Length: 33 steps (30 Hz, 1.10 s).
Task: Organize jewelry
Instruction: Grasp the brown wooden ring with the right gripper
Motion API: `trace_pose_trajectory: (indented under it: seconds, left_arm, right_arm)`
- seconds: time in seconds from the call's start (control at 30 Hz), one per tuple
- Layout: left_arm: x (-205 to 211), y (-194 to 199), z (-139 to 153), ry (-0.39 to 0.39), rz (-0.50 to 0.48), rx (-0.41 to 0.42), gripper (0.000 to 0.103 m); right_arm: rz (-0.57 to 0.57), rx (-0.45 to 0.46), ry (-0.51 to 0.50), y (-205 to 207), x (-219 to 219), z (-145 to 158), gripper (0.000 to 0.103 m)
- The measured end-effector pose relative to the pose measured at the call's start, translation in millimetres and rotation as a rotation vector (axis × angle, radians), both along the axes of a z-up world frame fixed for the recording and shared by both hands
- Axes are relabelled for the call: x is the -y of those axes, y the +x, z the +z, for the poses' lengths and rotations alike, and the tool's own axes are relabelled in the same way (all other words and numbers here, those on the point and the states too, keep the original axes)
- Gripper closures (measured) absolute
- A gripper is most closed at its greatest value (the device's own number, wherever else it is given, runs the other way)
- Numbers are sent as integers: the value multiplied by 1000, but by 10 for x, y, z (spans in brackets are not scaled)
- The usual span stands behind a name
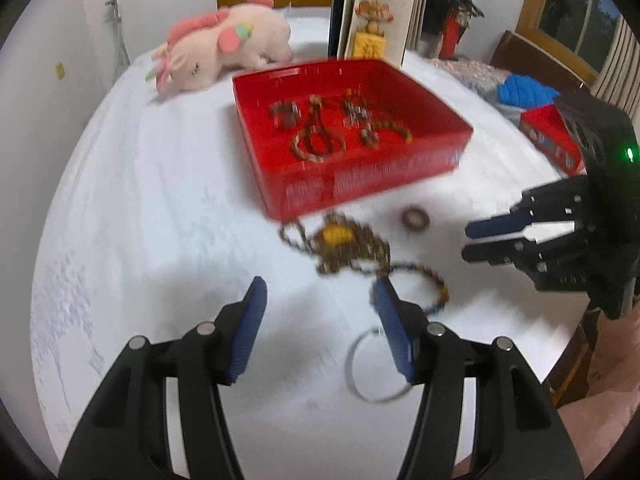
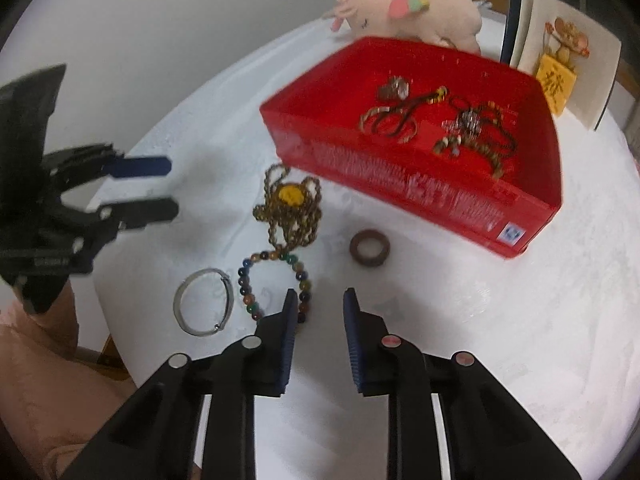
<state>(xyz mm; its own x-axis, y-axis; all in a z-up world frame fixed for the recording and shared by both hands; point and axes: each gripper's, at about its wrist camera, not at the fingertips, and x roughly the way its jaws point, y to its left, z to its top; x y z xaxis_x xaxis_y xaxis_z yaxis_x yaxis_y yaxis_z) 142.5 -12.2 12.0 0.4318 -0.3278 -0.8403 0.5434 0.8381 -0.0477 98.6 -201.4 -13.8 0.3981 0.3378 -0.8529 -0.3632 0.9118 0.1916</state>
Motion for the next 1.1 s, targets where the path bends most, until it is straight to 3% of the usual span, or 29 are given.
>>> trace_pose_trajectory:
  seconds: [0.13,0.43,0.53,1.1]
  left_arm:
    - [-20,10,-174,9,17,-38,47]
    - [-82,191,-320,-1,55,-69,48]
    - [-69,217,-338,-1,51,-75,48]
    - [105,203,-388,-15,-9,-108,48]
  right_arm:
    - [-39,-10,-33,109,-20,-104,80]
    - [-109,-28,3,452,122,-160,84]
    - [-111,-47,-2,526,141,-194,88]
    - [-88,-86,-57,701,47,-344,93]
